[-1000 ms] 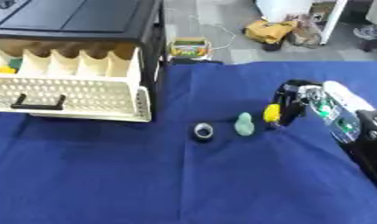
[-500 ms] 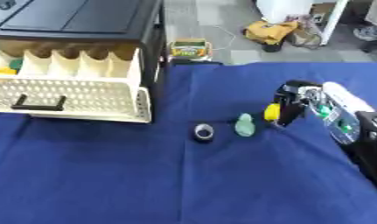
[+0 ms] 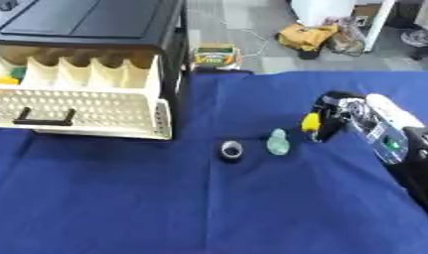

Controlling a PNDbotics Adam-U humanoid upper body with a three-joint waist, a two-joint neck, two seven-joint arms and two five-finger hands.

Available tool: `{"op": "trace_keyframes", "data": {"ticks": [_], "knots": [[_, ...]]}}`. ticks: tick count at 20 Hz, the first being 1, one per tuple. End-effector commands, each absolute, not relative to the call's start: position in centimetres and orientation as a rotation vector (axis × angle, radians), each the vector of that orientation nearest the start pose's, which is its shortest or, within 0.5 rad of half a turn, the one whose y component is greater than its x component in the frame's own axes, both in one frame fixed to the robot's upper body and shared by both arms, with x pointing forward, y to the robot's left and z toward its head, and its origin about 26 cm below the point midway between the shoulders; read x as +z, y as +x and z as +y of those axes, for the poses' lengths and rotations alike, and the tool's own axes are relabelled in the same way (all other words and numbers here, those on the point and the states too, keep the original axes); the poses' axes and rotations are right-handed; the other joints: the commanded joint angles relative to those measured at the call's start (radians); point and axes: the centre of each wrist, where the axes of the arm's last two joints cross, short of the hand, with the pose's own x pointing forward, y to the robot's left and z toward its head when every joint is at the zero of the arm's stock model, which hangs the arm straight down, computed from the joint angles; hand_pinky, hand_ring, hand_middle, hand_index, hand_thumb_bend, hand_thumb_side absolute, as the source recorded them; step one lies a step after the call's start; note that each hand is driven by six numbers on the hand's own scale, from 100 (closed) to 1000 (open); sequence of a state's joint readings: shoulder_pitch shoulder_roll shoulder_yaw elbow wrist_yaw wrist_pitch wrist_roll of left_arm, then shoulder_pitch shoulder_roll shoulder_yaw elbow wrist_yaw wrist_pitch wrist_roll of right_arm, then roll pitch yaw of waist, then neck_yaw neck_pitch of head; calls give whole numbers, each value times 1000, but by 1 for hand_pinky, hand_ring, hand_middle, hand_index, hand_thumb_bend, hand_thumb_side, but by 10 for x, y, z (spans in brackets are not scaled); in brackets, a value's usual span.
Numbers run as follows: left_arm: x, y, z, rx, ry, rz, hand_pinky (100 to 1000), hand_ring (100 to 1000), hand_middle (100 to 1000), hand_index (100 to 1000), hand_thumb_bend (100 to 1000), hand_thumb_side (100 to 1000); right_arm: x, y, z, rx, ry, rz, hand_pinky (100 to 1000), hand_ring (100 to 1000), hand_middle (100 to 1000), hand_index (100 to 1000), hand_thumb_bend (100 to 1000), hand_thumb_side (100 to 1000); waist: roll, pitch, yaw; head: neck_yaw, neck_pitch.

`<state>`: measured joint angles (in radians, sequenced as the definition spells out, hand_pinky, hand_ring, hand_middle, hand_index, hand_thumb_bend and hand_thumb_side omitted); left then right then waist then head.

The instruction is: Pick up objects from table and place into drawer.

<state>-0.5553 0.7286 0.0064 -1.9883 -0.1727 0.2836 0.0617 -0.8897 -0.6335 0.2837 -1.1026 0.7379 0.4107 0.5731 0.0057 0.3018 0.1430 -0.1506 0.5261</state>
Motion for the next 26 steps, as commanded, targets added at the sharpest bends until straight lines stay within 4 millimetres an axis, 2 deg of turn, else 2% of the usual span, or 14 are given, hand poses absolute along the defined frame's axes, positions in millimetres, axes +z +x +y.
{"op": "trace_keyframes", "data": {"ticks": [1, 6, 15, 22, 26], "knots": [[325, 296, 293, -610, 867, -2221, 100, 100, 100, 678, 100, 805, 251, 449, -310, 1103, -952, -1032, 273, 542, 496, 616, 100, 117, 0, -26, 1, 3, -8], [325, 296, 293, -613, 868, -2218, 100, 100, 100, 677, 100, 802, 261, 447, -305, 1102, -967, -1070, 265, 532, 479, 601, 100, 128, -2, -31, -1, 6, -1], [324, 295, 294, -625, 873, -2208, 100, 100, 100, 676, 100, 800, 292, 437, -284, 1138, -1010, -1187, 248, 511, 454, 578, 100, 146, -6, -49, -12, 22, 19], [323, 295, 294, -640, 867, -2198, 100, 100, 100, 675, 100, 799, 324, 422, -258, 1191, -1031, -1319, 237, 497, 435, 565, 100, 169, -13, -71, -25, 46, 45], [325, 296, 291, -667, 860, -2200, 100, 100, 100, 674, 100, 793, 348, 411, -237, 1228, -1032, -1425, 230, 490, 428, 562, 100, 192, -18, -88, -36, 65, 65]]}}
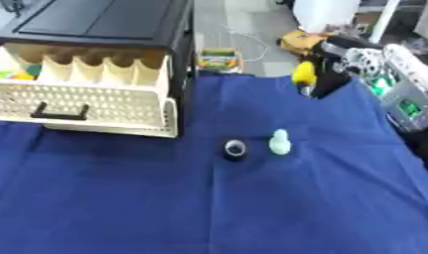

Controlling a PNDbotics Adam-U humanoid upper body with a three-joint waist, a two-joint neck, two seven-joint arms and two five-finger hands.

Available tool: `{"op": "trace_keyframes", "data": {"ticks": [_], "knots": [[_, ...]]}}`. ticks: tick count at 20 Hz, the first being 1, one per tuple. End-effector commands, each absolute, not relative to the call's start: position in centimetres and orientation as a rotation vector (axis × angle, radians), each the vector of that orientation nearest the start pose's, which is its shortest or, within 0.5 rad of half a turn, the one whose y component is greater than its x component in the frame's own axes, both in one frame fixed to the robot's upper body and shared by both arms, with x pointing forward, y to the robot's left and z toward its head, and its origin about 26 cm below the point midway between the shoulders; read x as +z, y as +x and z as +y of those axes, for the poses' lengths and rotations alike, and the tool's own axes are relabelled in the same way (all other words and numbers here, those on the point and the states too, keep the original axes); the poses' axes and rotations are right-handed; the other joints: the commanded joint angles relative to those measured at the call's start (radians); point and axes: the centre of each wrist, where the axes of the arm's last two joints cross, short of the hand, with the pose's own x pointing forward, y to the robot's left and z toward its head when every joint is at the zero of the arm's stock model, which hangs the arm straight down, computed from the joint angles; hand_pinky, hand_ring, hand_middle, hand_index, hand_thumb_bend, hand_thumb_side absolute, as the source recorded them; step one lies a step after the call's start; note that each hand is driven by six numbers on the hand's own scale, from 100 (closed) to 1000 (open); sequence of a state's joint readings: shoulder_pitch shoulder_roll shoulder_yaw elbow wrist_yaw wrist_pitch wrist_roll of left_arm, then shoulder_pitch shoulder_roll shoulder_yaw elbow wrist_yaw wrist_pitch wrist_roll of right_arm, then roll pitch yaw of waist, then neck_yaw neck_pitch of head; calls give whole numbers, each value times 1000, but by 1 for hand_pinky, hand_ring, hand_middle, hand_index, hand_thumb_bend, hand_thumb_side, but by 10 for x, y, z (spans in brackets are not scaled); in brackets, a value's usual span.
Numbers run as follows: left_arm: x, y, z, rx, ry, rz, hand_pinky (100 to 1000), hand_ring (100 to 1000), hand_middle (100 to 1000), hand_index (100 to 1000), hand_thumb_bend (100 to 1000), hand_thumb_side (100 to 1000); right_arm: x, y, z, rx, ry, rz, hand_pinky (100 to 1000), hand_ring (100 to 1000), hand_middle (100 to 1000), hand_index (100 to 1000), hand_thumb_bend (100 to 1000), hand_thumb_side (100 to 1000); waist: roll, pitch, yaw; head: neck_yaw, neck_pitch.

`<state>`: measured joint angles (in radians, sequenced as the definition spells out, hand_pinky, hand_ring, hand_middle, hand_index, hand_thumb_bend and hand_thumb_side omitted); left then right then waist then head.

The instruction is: Pick up objects from table and place into drawer.

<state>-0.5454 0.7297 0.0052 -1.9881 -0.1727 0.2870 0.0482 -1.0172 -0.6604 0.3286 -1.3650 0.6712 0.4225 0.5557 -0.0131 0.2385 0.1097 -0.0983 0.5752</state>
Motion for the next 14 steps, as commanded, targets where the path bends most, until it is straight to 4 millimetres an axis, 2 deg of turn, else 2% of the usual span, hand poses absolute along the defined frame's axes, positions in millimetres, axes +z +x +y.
{"op": "trace_keyframes", "data": {"ticks": [1, 8, 14], "knots": [[325, 296, 290, -676, 858, -2200, 100, 100, 100, 674, 100, 790, 354, 408, -231, 1239, -1031, -1451, 228, 488, 425, 561, 100, 198, 0, -29, -5, 20, 21], [327, 297, 284, -729, 835, -2200, 100, 100, 100, 674, 100, 786, 384, 395, -188, 1314, -1003, -1574, 227, 486, 424, 563, 100, 222, -9, -53, -14, 41, 64], [329, 297, 278, -762, 808, -2208, 100, 100, 100, 672, 100, 787, 403, 392, -147, 1356, -959, -1662, 224, 481, 420, 564, 100, 230, -17, -63, -11, 33, 56]]}}
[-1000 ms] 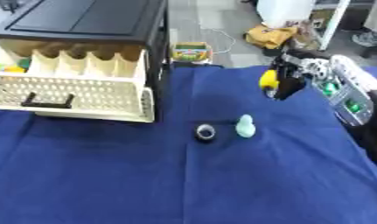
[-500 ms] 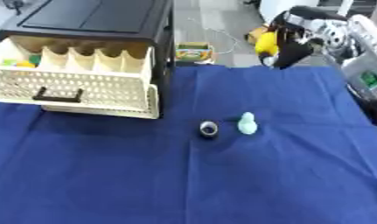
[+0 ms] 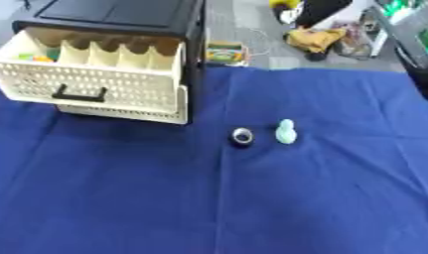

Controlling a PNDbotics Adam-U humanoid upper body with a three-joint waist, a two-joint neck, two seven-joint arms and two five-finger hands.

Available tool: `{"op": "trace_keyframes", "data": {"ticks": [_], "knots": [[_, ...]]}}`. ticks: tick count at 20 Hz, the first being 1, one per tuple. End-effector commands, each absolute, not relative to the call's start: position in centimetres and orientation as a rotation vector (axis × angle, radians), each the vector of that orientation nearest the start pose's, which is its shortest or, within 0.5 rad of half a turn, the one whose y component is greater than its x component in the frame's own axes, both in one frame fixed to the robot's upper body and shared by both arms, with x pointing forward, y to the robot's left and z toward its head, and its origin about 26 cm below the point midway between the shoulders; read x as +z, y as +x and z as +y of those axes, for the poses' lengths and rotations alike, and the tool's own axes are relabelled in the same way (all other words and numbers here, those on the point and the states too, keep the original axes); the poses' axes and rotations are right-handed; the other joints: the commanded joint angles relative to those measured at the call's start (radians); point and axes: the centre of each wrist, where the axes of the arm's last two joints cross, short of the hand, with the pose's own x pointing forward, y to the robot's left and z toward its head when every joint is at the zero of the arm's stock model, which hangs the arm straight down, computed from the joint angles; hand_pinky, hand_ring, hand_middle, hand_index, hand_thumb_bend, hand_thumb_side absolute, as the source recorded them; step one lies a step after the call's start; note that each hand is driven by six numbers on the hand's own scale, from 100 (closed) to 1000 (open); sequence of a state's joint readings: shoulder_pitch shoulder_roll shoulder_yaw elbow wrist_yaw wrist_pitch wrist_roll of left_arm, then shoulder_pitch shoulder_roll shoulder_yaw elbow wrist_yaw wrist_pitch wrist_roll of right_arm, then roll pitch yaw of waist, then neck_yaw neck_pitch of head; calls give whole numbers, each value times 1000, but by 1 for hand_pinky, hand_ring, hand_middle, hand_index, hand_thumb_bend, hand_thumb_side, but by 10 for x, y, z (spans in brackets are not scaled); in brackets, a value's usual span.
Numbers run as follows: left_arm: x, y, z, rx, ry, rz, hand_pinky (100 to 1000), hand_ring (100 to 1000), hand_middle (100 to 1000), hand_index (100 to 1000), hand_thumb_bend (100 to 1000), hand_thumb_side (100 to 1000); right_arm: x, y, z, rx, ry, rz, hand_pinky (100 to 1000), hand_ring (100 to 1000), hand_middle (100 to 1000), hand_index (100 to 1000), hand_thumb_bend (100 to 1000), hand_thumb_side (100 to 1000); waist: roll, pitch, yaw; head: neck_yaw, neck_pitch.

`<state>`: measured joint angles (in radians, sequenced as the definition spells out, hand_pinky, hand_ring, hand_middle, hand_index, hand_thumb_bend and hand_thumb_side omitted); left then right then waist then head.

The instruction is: Pick up objects from table and place into drawer.

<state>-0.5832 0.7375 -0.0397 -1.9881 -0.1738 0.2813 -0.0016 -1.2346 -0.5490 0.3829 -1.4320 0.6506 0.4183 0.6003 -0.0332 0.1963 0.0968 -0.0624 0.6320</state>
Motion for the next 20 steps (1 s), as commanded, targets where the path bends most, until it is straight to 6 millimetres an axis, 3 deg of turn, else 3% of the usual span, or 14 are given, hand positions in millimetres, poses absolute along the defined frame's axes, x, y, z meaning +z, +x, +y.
{"op": "trace_keyframes", "data": {"ticks": [1, 8, 14, 20], "knots": [[329, 297, 277, -765, 803, -2210, 100, 100, 100, 672, 100, 787, 405, 393, -140, 1358, -950, -1674, 224, 480, 418, 564, 100, 230, 2, -21, 5, -5, -4], [332, 298, 270, -784, 766, -2231, 100, 100, 100, 670, 100, 785, 412, 394, -93, 1344, -878, -1763, 219, 470, 408, 564, 100, 226, 2, -25, 29, -24, -25], [335, 298, 265, -794, 746, -2255, 100, 100, 100, 668, 100, 784, 402, 401, -59, 1345, -826, -1782, 219, 467, 404, 564, 100, 212, 6, -17, 48, -47, -78], [336, 299, 263, -794, 735, -2270, 100, 100, 100, 666, 100, 785, 384, 409, -40, 1377, -789, -1749, 219, 468, 411, 563, 100, 191, 10, -4, 60, -77, -119]]}}
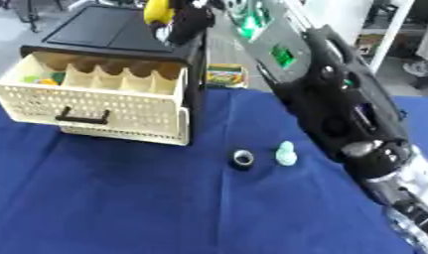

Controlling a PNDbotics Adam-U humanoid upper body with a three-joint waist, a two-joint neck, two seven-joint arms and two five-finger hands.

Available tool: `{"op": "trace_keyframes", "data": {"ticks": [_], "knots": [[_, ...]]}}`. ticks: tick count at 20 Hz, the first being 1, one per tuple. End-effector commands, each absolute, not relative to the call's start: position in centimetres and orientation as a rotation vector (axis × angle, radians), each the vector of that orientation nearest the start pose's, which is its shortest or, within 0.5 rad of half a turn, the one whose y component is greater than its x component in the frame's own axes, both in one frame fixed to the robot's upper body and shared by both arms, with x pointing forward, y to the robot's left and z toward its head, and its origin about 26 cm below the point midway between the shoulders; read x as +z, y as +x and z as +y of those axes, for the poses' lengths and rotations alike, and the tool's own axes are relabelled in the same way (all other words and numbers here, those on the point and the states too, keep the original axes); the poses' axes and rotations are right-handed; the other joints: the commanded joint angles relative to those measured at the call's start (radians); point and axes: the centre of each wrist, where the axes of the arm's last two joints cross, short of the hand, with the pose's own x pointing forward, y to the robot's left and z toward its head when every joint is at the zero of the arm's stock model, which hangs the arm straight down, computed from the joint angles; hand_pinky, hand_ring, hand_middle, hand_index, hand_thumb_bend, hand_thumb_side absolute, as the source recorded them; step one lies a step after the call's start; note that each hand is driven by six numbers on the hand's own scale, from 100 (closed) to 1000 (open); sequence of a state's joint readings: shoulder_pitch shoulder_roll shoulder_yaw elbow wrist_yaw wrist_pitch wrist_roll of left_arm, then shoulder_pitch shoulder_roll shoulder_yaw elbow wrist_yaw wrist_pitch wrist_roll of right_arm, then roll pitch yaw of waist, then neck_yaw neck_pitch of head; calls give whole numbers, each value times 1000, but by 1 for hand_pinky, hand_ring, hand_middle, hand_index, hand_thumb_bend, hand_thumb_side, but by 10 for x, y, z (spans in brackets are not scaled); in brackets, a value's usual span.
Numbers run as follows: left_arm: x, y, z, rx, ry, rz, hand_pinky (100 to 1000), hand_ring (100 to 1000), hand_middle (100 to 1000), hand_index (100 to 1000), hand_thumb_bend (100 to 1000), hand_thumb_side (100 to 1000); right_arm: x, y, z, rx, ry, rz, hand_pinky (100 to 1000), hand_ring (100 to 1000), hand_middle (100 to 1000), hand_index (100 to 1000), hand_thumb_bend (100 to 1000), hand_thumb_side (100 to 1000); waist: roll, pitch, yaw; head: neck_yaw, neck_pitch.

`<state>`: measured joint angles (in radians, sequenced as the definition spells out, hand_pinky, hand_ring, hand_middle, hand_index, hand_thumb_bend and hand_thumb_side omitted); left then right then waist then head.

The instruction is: Pick up objects from table and place into drawer.

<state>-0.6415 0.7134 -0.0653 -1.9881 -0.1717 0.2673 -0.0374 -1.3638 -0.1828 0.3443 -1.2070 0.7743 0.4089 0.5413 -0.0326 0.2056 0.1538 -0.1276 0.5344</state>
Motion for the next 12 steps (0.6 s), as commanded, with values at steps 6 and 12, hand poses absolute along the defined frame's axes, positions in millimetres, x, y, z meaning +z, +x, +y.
{"op": "trace_keyframes", "data": {"ticks": [6, 12], "knots": [[335, 299, 263, -791, 729, -2271, 100, 100, 100, 663, 100, 788, 370, 412, -29, 1397, -742, -1727, 230, 474, 460, 594, 100, 185, 11, -6, 11, -18, -14], [334, 299, 263, -785, 725, -2266, 100, 100, 100, 661, 100, 794, 366, 413, -24, 1434, -738, -1710, 351, 563, 594, 735, 368, 330, 9, -3, 15, -15, -3]]}}
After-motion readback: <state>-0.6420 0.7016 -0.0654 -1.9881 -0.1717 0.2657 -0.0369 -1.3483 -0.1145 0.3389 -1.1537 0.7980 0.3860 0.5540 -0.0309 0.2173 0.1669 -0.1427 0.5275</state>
